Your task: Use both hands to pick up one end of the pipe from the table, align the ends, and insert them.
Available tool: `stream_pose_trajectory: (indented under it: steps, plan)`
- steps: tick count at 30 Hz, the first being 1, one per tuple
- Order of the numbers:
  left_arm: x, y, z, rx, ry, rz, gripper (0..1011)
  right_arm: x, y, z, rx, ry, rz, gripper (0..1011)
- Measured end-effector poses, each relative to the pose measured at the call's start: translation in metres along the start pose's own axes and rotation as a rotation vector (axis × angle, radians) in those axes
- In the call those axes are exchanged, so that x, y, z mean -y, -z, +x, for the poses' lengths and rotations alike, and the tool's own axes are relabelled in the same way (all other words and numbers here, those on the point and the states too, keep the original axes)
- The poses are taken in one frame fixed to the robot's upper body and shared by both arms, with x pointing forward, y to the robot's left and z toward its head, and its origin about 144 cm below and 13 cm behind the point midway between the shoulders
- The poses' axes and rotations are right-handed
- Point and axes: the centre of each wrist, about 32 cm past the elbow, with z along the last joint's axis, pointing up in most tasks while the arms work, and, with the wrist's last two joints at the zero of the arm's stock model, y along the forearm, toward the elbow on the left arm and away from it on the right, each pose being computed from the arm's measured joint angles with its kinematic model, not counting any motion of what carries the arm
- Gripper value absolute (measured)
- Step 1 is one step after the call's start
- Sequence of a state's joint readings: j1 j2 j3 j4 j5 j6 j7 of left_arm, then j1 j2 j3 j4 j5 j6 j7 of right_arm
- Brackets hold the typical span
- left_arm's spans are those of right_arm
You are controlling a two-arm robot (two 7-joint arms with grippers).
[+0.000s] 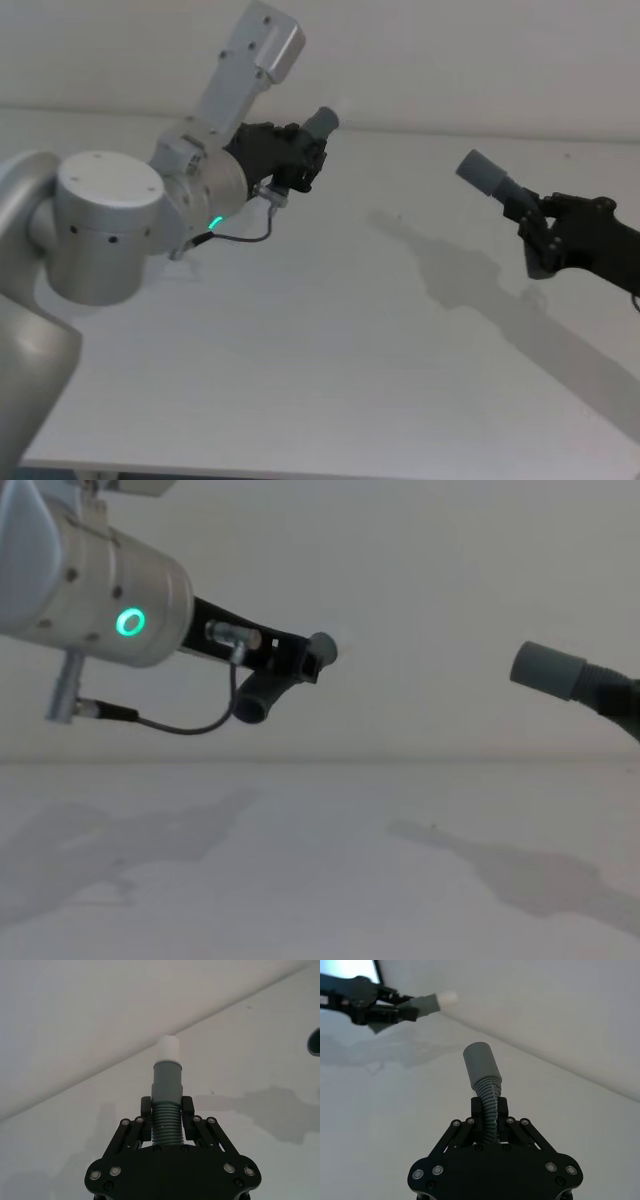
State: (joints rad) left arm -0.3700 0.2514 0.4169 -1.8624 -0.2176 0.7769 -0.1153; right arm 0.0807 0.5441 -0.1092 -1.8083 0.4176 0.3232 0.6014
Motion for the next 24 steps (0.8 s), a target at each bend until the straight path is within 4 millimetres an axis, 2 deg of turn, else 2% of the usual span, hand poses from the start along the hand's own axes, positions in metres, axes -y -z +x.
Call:
stream_pose_trajectory:
  steps: [13, 24]
  plan:
    - [-0.016, -0.008, 0.032, 0.13, 0.2, 0.017, 342, 0.016, -0.002, 0.031, 0.084, -0.167, -0.01, 162]
    - [-0.024, -0.016, 0.054, 0.229, 0.36, 0.037, 342, 0.019, -0.004, 0.039, 0.102, -0.235, -0.03, 162]
